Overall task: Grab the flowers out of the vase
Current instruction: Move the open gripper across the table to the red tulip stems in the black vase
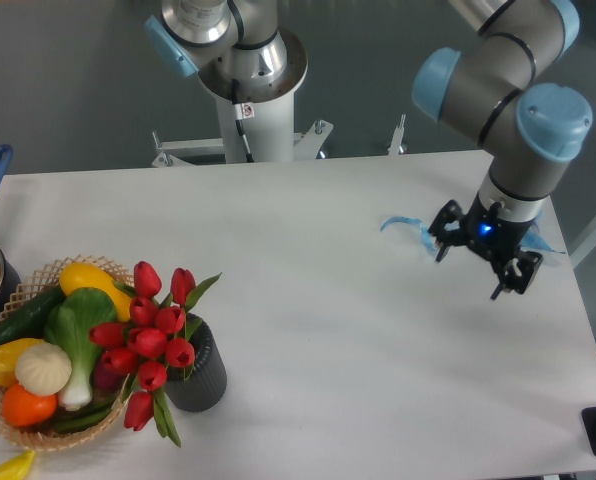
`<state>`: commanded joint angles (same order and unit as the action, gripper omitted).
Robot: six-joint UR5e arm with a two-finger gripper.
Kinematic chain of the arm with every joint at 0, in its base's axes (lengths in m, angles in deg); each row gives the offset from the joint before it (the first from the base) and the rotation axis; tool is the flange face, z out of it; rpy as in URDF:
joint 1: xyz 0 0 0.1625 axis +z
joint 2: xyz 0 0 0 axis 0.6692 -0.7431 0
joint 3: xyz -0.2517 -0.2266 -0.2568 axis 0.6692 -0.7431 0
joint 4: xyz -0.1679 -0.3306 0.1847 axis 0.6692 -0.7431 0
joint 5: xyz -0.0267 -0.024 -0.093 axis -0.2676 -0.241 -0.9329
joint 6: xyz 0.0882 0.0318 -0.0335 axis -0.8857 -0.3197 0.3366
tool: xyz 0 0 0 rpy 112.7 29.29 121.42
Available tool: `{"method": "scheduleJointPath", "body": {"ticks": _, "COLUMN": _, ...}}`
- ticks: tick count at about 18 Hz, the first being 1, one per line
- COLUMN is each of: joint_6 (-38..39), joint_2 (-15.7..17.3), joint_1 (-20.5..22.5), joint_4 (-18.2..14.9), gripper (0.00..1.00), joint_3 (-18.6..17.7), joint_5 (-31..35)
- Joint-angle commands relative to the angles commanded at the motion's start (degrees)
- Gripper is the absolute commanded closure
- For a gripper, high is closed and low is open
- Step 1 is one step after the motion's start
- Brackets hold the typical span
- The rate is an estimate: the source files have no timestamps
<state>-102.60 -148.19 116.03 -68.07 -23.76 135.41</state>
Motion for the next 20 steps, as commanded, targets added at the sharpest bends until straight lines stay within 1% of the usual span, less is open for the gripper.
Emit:
{"method": "scheduleJointPath", "body": {"ticks": 2, "joint_6": 0.18, "joint_2": 2.37, "joint_1": -0.71, "joint_4": 0.96, "gripper": 0.00, "joint_3": -3.33, "joint_5": -8.07}}
{"method": "scheduleJointPath", "body": {"ticks": 3, "joint_6": 0.18, "joint_2": 3.95, "joint_1": -0.80, "joint_4": 2.88, "gripper": 0.00, "joint_3": -6.39, "joint_5": -13.86}}
{"method": "scheduleJointPath", "body": {"ticks": 4, "joint_6": 0.44, "joint_2": 5.27, "joint_1": -1.67, "joint_4": 4.12, "gripper": 0.00, "joint_3": -9.12, "joint_5": -19.05}}
{"method": "scheduleJointPath", "body": {"ticks": 5, "joint_6": 0.36, "joint_2": 6.59, "joint_1": -1.68, "joint_4": 4.31, "gripper": 0.00, "joint_3": -11.06, "joint_5": -20.84}}
{"method": "scheduleJointPath", "body": {"ticks": 6, "joint_6": 0.35, "joint_2": 7.03, "joint_1": -1.16, "joint_4": 4.31, "gripper": 0.00, "joint_3": -11.95, "joint_5": -21.21}}
{"method": "scheduleJointPath", "body": {"ticks": 9, "joint_6": 0.35, "joint_2": 7.04, "joint_1": -1.41, "joint_4": 4.40, "gripper": 0.00, "joint_3": -11.70, "joint_5": -23.48}}
{"method": "scheduleJointPath", "body": {"ticks": 13, "joint_6": 0.35, "joint_2": 5.64, "joint_1": -2.64, "joint_4": 4.40, "gripper": 0.00, "joint_3": -12.14, "joint_5": -34.01}}
{"method": "scheduleJointPath", "body": {"ticks": 15, "joint_6": 0.35, "joint_2": 4.32, "joint_1": -4.22, "joint_4": 4.40, "gripper": 0.00, "joint_3": -11.96, "joint_5": -37.37}}
{"method": "scheduleJointPath", "body": {"ticks": 16, "joint_6": 0.35, "joint_2": 3.88, "joint_1": -5.10, "joint_4": 4.40, "gripper": 0.00, "joint_3": -11.87, "joint_5": -37.73}}
{"method": "scheduleJointPath", "body": {"ticks": 18, "joint_6": 0.27, "joint_2": 3.35, "joint_1": -8.43, "joint_4": 4.40, "gripper": 0.00, "joint_3": -11.96, "joint_5": -37.82}}
{"method": "scheduleJointPath", "body": {"ticks": 20, "joint_6": 0.35, "joint_2": 2.30, "joint_1": -10.20, "joint_4": 4.92, "gripper": 0.00, "joint_3": -11.87, "joint_5": -38.26}}
